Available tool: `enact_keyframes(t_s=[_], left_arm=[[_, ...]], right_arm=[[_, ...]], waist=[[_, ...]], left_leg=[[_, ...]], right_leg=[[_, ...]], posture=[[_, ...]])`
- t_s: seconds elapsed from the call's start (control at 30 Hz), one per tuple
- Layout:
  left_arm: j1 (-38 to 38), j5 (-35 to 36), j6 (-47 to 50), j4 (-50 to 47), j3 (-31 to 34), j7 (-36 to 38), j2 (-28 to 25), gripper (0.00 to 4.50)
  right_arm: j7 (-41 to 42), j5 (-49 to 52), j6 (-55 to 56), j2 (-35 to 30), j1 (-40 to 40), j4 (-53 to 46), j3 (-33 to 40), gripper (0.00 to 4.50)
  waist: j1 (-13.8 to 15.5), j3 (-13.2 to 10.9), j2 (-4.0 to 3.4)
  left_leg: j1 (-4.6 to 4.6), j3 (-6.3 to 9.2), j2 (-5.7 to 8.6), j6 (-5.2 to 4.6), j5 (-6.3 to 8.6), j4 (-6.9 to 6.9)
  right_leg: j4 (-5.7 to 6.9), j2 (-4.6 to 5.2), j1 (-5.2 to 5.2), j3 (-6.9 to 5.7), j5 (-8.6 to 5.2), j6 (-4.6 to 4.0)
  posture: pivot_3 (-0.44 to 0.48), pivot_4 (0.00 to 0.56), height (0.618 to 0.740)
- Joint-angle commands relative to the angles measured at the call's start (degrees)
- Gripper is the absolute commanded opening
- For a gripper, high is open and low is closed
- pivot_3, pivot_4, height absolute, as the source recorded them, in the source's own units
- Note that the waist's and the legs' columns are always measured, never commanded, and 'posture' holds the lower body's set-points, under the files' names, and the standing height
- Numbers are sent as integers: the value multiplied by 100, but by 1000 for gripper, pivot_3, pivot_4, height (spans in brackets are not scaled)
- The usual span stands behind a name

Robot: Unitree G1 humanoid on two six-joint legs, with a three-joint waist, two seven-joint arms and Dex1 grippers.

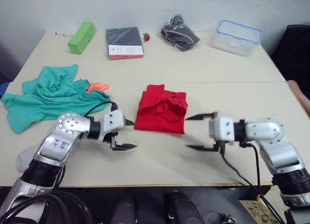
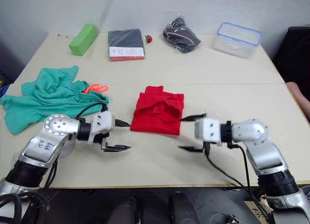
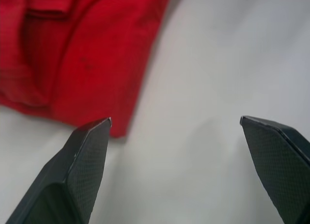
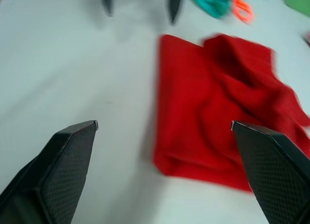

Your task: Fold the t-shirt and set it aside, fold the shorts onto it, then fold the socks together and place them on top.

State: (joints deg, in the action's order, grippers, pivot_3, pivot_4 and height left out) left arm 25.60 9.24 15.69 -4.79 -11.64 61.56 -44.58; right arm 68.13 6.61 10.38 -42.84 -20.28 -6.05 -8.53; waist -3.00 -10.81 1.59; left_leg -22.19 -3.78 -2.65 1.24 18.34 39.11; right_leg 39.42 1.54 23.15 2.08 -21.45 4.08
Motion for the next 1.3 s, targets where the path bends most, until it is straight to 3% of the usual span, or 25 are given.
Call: enact_keyframes(t_s=[0.03,0.17,0.2,0.27,0.4,0.5,0.63,0.7,0.73,0.93,1.03,1.3], left_arm=[[242,-512,-715,178,-50,-461,274,4471],[415,-927,-1271,754,-186,-772,621,4471],[441,-992,-1347,870,-209,-813,693,4493],[468,-1152,-1521,1127,-276,-886,785,4097],[435,-1281,-1682,1405,-412,-741,795,3014],[430,-1294,-1730,1452,-442,-708,805,2046],[402,-1254,-1674,1418,-445,-642,810,730],[390,-1217,-1628,1375,-430,-595,793,71],[382,-1183,-1577,1324,-416,-559,778,26],[51,-530,-937,568,-255,210,417,26],[-475,-223,-531,-213,-114,571,-66,26],[-1556,335,262,-1567,397,594,-731,26]], right_arm=[[-550,-828,956,189,-147,340,-246,4500],[-1269,-1798,1696,386,-493,1076,-576,4500],[-1355,-1912,1731,416,-551,1211,-644,4320],[-1512,-2026,1716,505,-637,1417,-729,3856],[-1744,-2286,1923,515,-739,1750,-868,2510],[-1725,-2190,1922,470,-738,1742,-887,1391],[-1677,-2088,1859,470,-795,1731,-863,2],[-1675,-2067,1858,475,-845,1770,-847,0],[-1673,-2059,1863,471,-863,1787,-841,0],[-1220,-1417,2044,348,-728,1490,-836,0],[-626,-836,2210,-15,-374,1038,-905,0],[39,-16,2028,-562,539,72,-867,0]], waist=[[11,0,0],[8,0,0],[-11,0,0],[-21,1,1],[-19,3,2],[-15,3,2],[-15,3,2],[-17,3,2],[-18,3,2],[-41,3,2],[-33,2,1],[-16,1,1]], left_leg=[[2,0,1,-1,0,0],[2,-2,2,1,-1,2],[2,-4,2,1,-1,2],[3,-5,-3,4,-3,2],[29,-5,-3,6,-7,5],[99,-6,-2,-6,0,-9],[101,-5,-3,-4,-1,-8],[100,-5,-3,-3,-2,-9],[99,-5,-3,-3,-2,-9],[89,-9,-5,0,-2,-16],[85,-6,-7,2,-2,-27],[92,2,-6,-34,20,-23]], right_leg=[[1,0,-2,0,0,0],[5,2,2,-1,0,0],[7,2,3,0,0,0],[10,0,5,0,0,0],[13,3,-22,0,1,-1],[1,3,-95,0,0,-2],[4,3,-96,0,0,-2],[4,3,-93,0,0,-2],[4,3,-92,0,0,-2],[8,1,-76,4,0,-2],[5,1,-70,2,-1,-4],[-9,7,-91,-1,-2,-6]], posture=[[0,150,740],[0,150,740],[0,150,740],[0,150,740],[0,150,740],[0,150,740],[0,150,740],[0,150,740],[0,150,740],[0,150,740],[0,150,740],[0,150,740]])
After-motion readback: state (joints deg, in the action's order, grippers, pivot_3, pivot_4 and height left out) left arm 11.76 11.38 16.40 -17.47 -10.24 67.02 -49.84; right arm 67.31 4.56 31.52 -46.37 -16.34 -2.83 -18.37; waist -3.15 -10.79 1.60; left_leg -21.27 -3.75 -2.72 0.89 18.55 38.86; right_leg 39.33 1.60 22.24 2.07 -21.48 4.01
